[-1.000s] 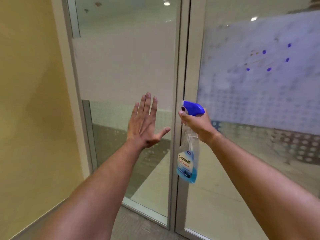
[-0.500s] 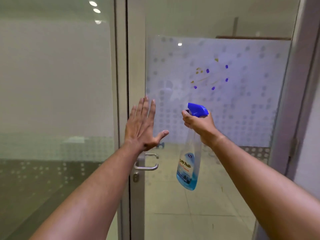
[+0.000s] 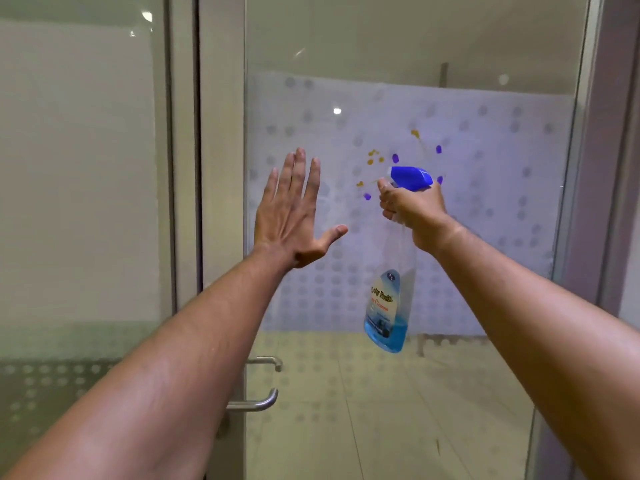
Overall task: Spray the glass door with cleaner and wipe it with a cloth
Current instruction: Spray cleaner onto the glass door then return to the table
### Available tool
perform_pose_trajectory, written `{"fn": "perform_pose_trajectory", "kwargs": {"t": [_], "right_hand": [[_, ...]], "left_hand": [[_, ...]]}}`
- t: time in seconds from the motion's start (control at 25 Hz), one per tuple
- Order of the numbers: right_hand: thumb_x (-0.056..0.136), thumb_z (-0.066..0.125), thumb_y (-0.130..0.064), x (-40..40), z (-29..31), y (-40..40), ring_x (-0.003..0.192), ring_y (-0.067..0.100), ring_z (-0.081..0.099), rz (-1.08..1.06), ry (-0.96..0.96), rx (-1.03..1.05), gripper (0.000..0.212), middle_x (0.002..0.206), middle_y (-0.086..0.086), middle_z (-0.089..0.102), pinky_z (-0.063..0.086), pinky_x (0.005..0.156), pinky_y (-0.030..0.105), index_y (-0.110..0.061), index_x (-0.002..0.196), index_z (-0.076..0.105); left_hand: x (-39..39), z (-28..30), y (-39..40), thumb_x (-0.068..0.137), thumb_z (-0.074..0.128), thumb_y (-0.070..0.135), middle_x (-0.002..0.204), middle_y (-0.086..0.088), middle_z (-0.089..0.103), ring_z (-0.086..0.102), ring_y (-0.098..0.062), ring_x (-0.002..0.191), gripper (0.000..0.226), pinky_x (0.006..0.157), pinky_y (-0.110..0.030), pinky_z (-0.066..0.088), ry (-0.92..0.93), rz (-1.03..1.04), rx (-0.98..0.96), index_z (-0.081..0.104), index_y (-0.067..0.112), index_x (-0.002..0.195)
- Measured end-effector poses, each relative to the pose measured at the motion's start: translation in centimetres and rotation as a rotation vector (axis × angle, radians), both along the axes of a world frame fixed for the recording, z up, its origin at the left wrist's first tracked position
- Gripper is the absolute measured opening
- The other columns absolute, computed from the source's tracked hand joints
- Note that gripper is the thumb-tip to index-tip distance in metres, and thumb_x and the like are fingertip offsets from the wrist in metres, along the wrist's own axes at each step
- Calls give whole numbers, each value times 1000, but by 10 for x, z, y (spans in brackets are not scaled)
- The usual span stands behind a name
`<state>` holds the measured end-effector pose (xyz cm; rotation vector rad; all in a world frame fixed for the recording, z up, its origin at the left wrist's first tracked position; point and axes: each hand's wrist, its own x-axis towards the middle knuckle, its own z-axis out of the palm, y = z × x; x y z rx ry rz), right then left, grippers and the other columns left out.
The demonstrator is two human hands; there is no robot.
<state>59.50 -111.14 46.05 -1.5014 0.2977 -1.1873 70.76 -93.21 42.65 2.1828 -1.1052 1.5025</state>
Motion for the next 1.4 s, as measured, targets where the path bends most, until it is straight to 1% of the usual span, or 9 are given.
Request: {"fn": "perform_pose_trajectory", "kwargs": {"t": [0.08,0.24,0.36,0.52,0.64,0.8,0.96,1.2,1.4], "right_hand": [[69,85,-30,10,24,-19,98,21,68,7,-30,9,68,113,9,64,61,80,37,-15,124,49],[60,89,-34,25,67,-31,90,20,73,-22,-26,-19,70,101,9,72,63,74,35,-12,119,59],[68,87,-32,34,92,-27,82,17,73,-29,9,-83,59,92,7,73,63,71,32,-8,115,61],[74,83,-31,50,116,-15,72,19,71,-74,-16,-103,50,84,11,70,63,72,37,-6,109,57],[76,81,-26,56,127,-13,62,19,67,-150,-84,-49,38,81,12,66,63,63,35,-10,92,51],[75,82,-25,44,137,-26,60,16,65,-208,-107,-35,51,90,13,67,61,56,30,-4,111,52],[78,75,-29,16,136,-53,55,15,65,-411,-98,27,41,91,12,71,60,54,28,-8,106,53],[80,71,-28,-23,121,-80,63,14,68,-557,-82,59,36,77,6,67,62,63,30,-8,105,55],[78,75,-29,-31,102,-88,77,17,73,-573,-64,8,47,89,9,70,62,72,35,-14,106,41]], "left_hand": [[11,12,-18,81,26,78,162,-17,-12,-12,-30,150,107,123,-47,1,-22,16,-18,-10,10,154],[30,25,-32,80,24,79,162,-18,-13,-12,-31,150,107,123,-48,3,-50,30,-18,-11,9,154],[43,34,-40,80,25,78,162,-18,-13,-12,-31,150,107,123,-48,3,-65,13,-21,-11,9,154],[61,44,-45,79,23,79,162,-17,-12,-11,-30,150,107,123,-48,3,-80,-11,-27,-11,10,153],[73,49,-44,77,21,79,162,-17,-12,-11,-30,150,108,123,-47,2,-85,-40,-29,-11,10,154],[82,49,-48,78,18,79,162,-18,-13,-12,-30,150,107,123,-47,2,-89,-61,-24,-11,9,153],[84,49,-55,77,17,78,162,-17,-13,-12,-29,150,107,123,-47,2,-91,-93,-30,-11,9,154],[81,45,-66,76,17,79,162,-17,-11,-10,-29,151,107,123,-47,3,-83,-128,-35,-9,9,154],[76,40,-72,77,17,79,162,-17,-11,-10,-29,151,107,123,-47,4,-71,-151,-23,-9,9,154]]}}
